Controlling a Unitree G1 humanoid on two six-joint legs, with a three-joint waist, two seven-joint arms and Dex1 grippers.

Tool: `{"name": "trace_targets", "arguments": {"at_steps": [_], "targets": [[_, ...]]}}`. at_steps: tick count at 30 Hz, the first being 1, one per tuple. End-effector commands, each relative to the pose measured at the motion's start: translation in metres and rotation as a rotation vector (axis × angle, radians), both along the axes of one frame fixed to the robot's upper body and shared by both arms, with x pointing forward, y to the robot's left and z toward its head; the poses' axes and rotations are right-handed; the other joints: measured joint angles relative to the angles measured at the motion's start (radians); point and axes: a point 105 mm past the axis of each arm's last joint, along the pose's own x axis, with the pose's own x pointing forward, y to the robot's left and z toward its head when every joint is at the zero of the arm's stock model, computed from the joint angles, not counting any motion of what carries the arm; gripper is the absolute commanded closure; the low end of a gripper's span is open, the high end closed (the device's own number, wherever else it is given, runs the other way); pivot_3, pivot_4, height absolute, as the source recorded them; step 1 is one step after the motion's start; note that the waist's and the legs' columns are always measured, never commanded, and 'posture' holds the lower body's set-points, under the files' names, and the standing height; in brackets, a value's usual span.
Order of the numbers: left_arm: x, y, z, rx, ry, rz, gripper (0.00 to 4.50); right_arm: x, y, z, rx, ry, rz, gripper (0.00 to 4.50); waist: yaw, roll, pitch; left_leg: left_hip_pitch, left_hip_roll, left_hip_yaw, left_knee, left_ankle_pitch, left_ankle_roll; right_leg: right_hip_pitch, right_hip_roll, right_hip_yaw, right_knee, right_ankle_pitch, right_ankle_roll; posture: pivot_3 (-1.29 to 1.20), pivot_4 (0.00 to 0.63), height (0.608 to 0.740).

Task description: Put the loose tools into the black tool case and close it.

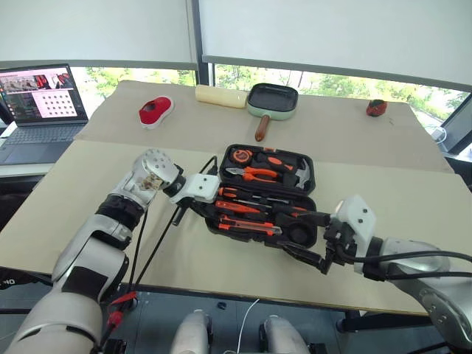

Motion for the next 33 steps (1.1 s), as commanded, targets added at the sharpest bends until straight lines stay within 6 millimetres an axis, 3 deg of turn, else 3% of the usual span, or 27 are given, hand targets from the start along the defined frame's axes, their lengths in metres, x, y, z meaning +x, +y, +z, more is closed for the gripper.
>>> {"name": "trace_targets", "arguments": {"at_steps": [1, 6, 9, 13, 19, 26, 33], "targets": [[0.004, -0.009, 0.04, -0.248, -0.051, 0.051, 4.47, -0.008, -0.025, 0.009, -0.046, -0.041, -0.083, 0.0, 0.001, 0.0, 0.0, -0.002, 0.0, 0.0, 0.001, 0.0, 0.0, -0.002, 0.0, 0.0, 0.0, 0.0, 0.0, 0.0, 0.15, 0.74], [-0.014, 0.003, 0.079, -0.418, 0.057, 0.091, 4.47, -0.028, -0.074, 0.0, -0.111, 0.046, -0.235, 0.0, -0.003, 0.0, 0.0, -0.01, 0.0, -0.003, 0.003, 0.0, 0.0, -0.007, 0.0, -0.002, 0.001, 0.0, 0.001, 0.0, 0.15, 0.74], [-0.032, 0.004, 0.09, -0.426, 0.117, 0.073, 3.79, -0.031, -0.095, -0.006, -0.141, 0.092, -0.296, 0.0, -0.015, 0.001, 0.0, -0.008, 0.001, -0.003, 0.003, 0.0, 0.0, -0.006, 0.001, -0.001, 0.001, 0.0, 0.001, 0.0, 0.15, 0.74], [-0.052, -0.003, 0.091, -0.427, 0.13, 0.032, 2.36, -0.013, -0.106, -0.009, -0.152, 0.092, -0.327, 0.0, -0.029, 0.001, 0.001, -0.004, 0.001, -0.002, 0.003, 0.0, 0.0, -0.003, 0.002, -0.001, 0.001, 0.0, 0.001, 0.0, 0.15, 0.74], [-0.064, -0.011, 0.091, -0.428, 0.126, 0.021, 0.13, 0.016, -0.09, -0.023, -0.179, 0.094, -0.245, 0.0, -0.028, 0.001, 0.001, -0.003, 0.002, -0.001, 0.003, 0.0, 0.0, -0.004, 0.003, 0.002, 0.001, 0.0, 0.0, 0.0, 0.15, 0.74], [-0.069, -0.009, 0.084, -0.398, 0.073, 0.039, 0.03, 0.043, -0.079, -0.05, -0.247, 0.118, -0.204, 0.0, -0.026, 0.001, 0.002, -0.004, 0.001, 0.0, 0.003, 0.0, 0.0, -0.005, 0.002, 0.003, 0.001, 0.0, 0.0, 0.0, 0.15, 0.74], [-0.071, -0.009, 0.086, -0.401, 0.064, 0.056, 0.0, 0.056, -0.083, -0.068, -0.277, 0.137, -0.219, 2.04, -0.023, 0.001, 0.002, -0.004, 0.001, 0.001, 0.002, 0.0, 0.0, -0.005, 0.003, 0.003, 0.001, 0.0, 0.0, 0.0, 0.15, 0.74]]}}
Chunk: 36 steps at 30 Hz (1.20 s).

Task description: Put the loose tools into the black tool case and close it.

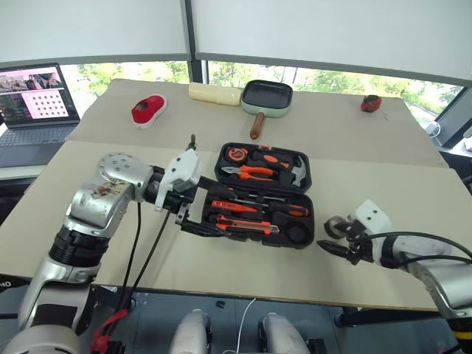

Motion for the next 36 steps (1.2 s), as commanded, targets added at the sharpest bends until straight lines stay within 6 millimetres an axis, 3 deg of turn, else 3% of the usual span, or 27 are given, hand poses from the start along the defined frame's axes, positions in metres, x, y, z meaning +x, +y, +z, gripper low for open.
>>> {"name": "trace_targets", "arguments": {"at_steps": [1, 7, 10, 14, 17, 23, 30, 36], "targets": [[-0.005, -0.001, 0.008, -0.008, -0.039, -0.008, 0.0, 0.008, -0.005, -0.001, -0.023, -0.03, -0.02, 2.44, -0.001, 0.0, 0.0, 0.0, 0.0, 0.0, 0.0, 0.0, 0.0, 0.0, 0.0, 0.0, 0.0, 0.0, 0.0, 0.0, 0.15, 0.74], [-0.005, 0.001, 0.004, 0.008, -0.043, 0.0, 0.0, 0.005, -0.005, 0.012, -0.019, -0.054, 0.011, 4.45, 0.0, 0.0, 0.0, 0.0, 0.0, 0.0, 0.0, 0.0, 0.0, 0.0, 0.0, 0.0, 0.0, 0.0, 0.0, 0.0, 0.15, 0.74], [-0.004, 0.004, 0.001, 0.022, -0.042, 0.004, 0.0, 0.002, 0.004, 0.035, 0.008, -0.084, 0.076, 4.48, 0.001, 0.001, 0.001, 0.0, 0.0, 0.0, 0.0, 0.0, 0.0, 0.0, 0.0, 0.0, 0.0, 0.0, 0.0, 0.0, 0.15, 0.74], [-0.004, 0.007, -0.002, 0.043, -0.048, 0.008, 0.0, -0.007, 0.044, 0.068, 0.116, -0.127, 0.239, 4.48, -0.007, 0.001, 0.001, 0.0, 0.001, 0.0, 0.0, 0.0, 0.0, -0.001, 0.001, 0.001, 0.0, 0.0, 0.0, 0.0, 0.15, 0.74], [-0.003, 0.009, -0.004, 0.052, -0.053, 0.009, 0.0, -0.016, 0.072, 0.076, 0.124, -0.133, 0.361, 4.48, -0.006, 0.001, 0.001, 0.0, 0.002, 0.0, 0.0, 0.0, 0.0, -0.001, 0.002, 0.001, 0.0, 0.0, 0.0, 0.0, 0.15, 0.74], [-0.002, 0.009, -0.005, 0.062, -0.068, 0.015, 0.0, -0.017, 0.093, 0.053, 0.06, -0.085, 0.41, 4.48, 0.004, 0.0, 0.002, 0.0, 0.001, 0.0, -0.001, 0.0, 0.0, -0.001, 0.0, 0.0, 0.0, 0.0, 0.0, 0.0, 0.15, 0.74], [-0.001, 0.011, -0.006, 0.064, -0.079, 0.033, 0.0, -0.012, 0.076, 0.021, -0.092, -0.029, 0.371, 4.48, 0.004, 0.0, 0.002, 0.0, 0.001, 0.001, 0.0, 0.0, 0.0, -0.002, 0.0, 0.0, 0.0, 0.0, 0.0, 0.0, 0.15, 0.74], [0.0, 0.012, -0.006, 0.063, -0.087, 0.04, 0.0, -0.017, 0.075, 0.018, -0.116, -0.008, 0.396, 4.48, 0.006, 0.0, 0.002, 0.0, 0.001, 0.001, 0.0, 0.0, 0.0, -0.001, 0.0, 0.0, 0.0, 0.0, 0.0, 0.0, 0.15, 0.74]]}}
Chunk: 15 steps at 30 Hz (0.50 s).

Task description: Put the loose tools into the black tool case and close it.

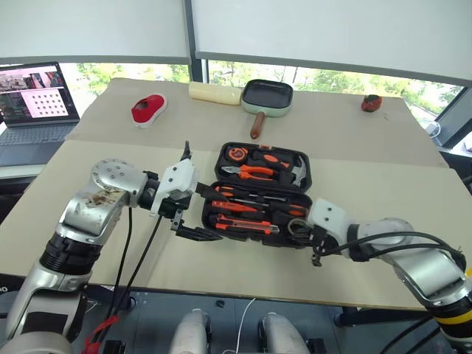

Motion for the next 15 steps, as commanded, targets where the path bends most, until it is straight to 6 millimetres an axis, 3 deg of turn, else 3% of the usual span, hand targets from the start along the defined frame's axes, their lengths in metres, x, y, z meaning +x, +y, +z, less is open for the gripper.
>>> {"name": "trace_targets", "arguments": {"at_steps": [1, 4, 9, 15], "targets": [[0.001, 0.0, 0.008, -0.002, -0.047, -0.004, 0.0, -0.008, -0.001, -0.004, -0.041, 0.02, 0.034, 4.48, 0.001, 0.0, 0.0, 0.0, 0.0, 0.0, 0.0, 0.0, 0.0, 0.0, 0.0, 0.0, 0.0, 0.0, 0.0, 0.0, 0.15, 0.74], [0.004, -0.001, 0.01, -0.005, -0.055, 0.001, 0.0, -0.012, 0.002, -0.001, -0.02, 0.039, 0.041, 4.48, 0.005, 0.0, 0.0, 0.0, 0.0, 0.0, 0.0, 0.0, 0.0, 0.0, 0.0, 0.0, 0.0, 0.0, 0.0, 0.0, 0.15, 0.74], [0.005, 0.0, 0.009, -0.006, -0.056, 0.004, 0.0, -0.017, 0.004, 0.003, -0.015, 0.046, 0.065, 3.03, 0.009, 0.0, 0.0, 0.0, 0.0, 0.0, 0.0, 0.0, 0.0, 0.0, 0.0, 0.0, 0.0, 0.0, 0.0, 0.0, 0.15, 0.74], [0.011, -0.001, 0.01, -0.013, -0.068, 0.013, 0.0, -0.028, 0.011, 0.016, -0.008, 0.038, 0.112, 0.94, 0.012, -0.001, 0.0, 0.0, 0.0, 0.0, -0.001, 0.0, 0.0, 0.0, 0.0, -0.001, 0.0, 0.0, 0.0, 0.0, 0.15, 0.74]]}}
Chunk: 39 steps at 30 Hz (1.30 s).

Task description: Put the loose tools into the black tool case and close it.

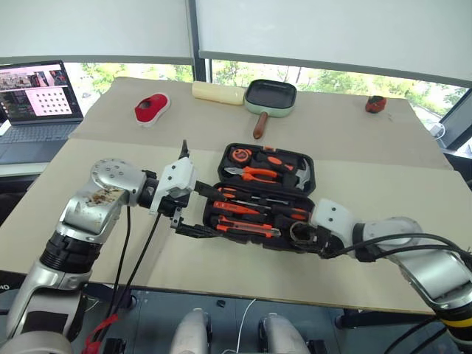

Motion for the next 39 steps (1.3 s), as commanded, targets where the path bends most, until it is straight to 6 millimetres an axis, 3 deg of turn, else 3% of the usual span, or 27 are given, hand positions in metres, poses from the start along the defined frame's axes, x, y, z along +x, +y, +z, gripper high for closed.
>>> {"name": "trace_targets", "arguments": {"at_steps": [1, 3, 8, 11, 12, 15, 19, 23, 25, 26, 34, 39], "targets": [[0.003, -0.004, 0.01, -0.01, -0.058, -0.011, 0.0, -0.014, 0.01, 0.004, 0.022, 0.038, 0.064, 0.7, 0.0, -0.001, 0.0, 0.0, 0.0, 0.0, 0.0, 0.0, 0.0, 0.0, 0.0, 0.0, 0.0, 0.0, 0.0, 0.0, 0.15, 0.74], [0.004, -0.003, 0.01, -0.01, -0.059, -0.007, 0.0, -0.015, 0.012, 0.012, 0.04, 0.031, 0.069, 0.03, -0.001, 0.0, 0.0, 0.0, 0.0, 0.0, 0.0, 0.0, 0.0, 0.0, 0.0, 0.0, 0.0, 0.0, 0.0, 0.0, 0.15, 0.74], [0.012, 0.003, 0.01, -0.017, -0.059, 0.045, 0.0, -0.013, 0.008, 0.028, 0.077, 0.005, 0.051, 0.03, -0.002, 0.0, 0.0, 0.0, 0.0, 0.0, 0.0, 0.0, 0.0, 0.0, 0.0, 0.0, 0.0, 0.0, 0.0, 0.0, 0.15, 0.74], [0.03, 0.019, 0.003, -0.019, -0.044, 0.16, 0.0, 0.002, -0.01, 0.042, 0.13, -0.026, -0.049, 0.03, -0.002, -0.001, 0.0, 0.0, 0.0, 0.0, 0.0, 0.0, 0.0, 0.0, 0.0, 0.0, 0.0, 0.0, 0.0, 0.0, 0.15, 0.74], [0.04, 0.029, -0.004, -0.007, -0.049, 0.225, 0.26, 0.01, -0.021, 0.048, 0.156, -0.039, -0.104, 0.0, -0.002, -0.001, 0.0, 0.0, 0.0, 0.0, 0.0, 0.0, 0.0, 0.0, 0.0, 0.0, 0.0, 0.0, 0.0, 0.0, 0.15, 0.74], [0.065, 0.053, -0.02, 0.027, -0.071, 0.387, 1.02, 0.029, -0.053, 0.055, 0.198, -0.059, -0.25, 0.65, -0.001, -0.001, 0.0, 0.0, 0.0, 0.0, 0.0, 0.0, 0.0, 0.0, 0.0, 0.0, 0.0, 0.0, 0.0, 0.0, 0.15, 0.74], [0.083, 0.064, -0.036, 0.049, -0.091, 0.504, 2.51, 0.046, -0.085, 0.035, 0.144, -0.062, -0.36, 2.08, 0.002, -0.001, 0.001, 0.0, -0.001, 0.0, 0.0, 0.0, 0.0, 0.0, 0.0, 0.0, 0.0, 0.0, 0.0, 0.0, 0.15, 0.74], [0.089, 0.055, -0.045, 0.043, -0.092, 0.506, 4.08, 0.052, -0.088, 0.012, 0.097, -0.04, -0.346, 3.54, 0.002, -0.001, 0.001, -0.002, -0.001, 0.001, 0.0, 0.0, 0.0, -0.002, -0.001, 0.0, 0.0, 0.001, 0.001, 0.0, 0.15, 0.74], [0.089, 0.047, -0.048, 0.03, -0.083, 0.495, 4.5, 0.054, -0.086, 0.003, 0.077, -0.033, -0.325, 4.09, 0.001, -0.001, 0.001, -0.003, -0.001, 0.001, 0.0, 0.0, 0.0, -0.002, -0.001, 0.0, 0.0, 0.001, 0.001, 0.0, 0.15, 0.74], [0.09, 0.043, -0.051, 0.027, -0.079, 0.486, 4.5, 0.056, -0.082, 0.0, 0.077, -0.03, -0.315, 4.45, 0.0, -0.001, 0.001, -0.003, -0.001, 0.001, 0.0, 0.0, 0.0, -0.002, -0.001, 0.0, 0.0, 0.001, 0.001, 0.0, 0.15, 0.74], [0.082, 0.023, -0.062, 0.036, -0.024, 0.434, 4.5, 0.072, -0.052, -0.004, 0.099, -0.052, -0.223, 4.45, -0.012, -0.001, 0.001, -0.003, -0.001, 0.0, 0.0, 0.0, 0.0, -0.003, 0.0, 0.0, 0.001, 0.001, 0.001, 0.0, 0.15, 0.74], [0.047, 0.013, -0.06, -0.025, 0.072, 0.305, 4.5, 0.05, -0.033, -0.001, 0.148, -0.009, -0.086, 4.45, -0.012, -0.001, 0.001, -0.003, -0.001, 0.0, 0.0, 0.0, 0.0, -0.003, -0.001, 0.0, 0.0, 0.001, 0.001, 0.0, 0.15, 0.74]]}}
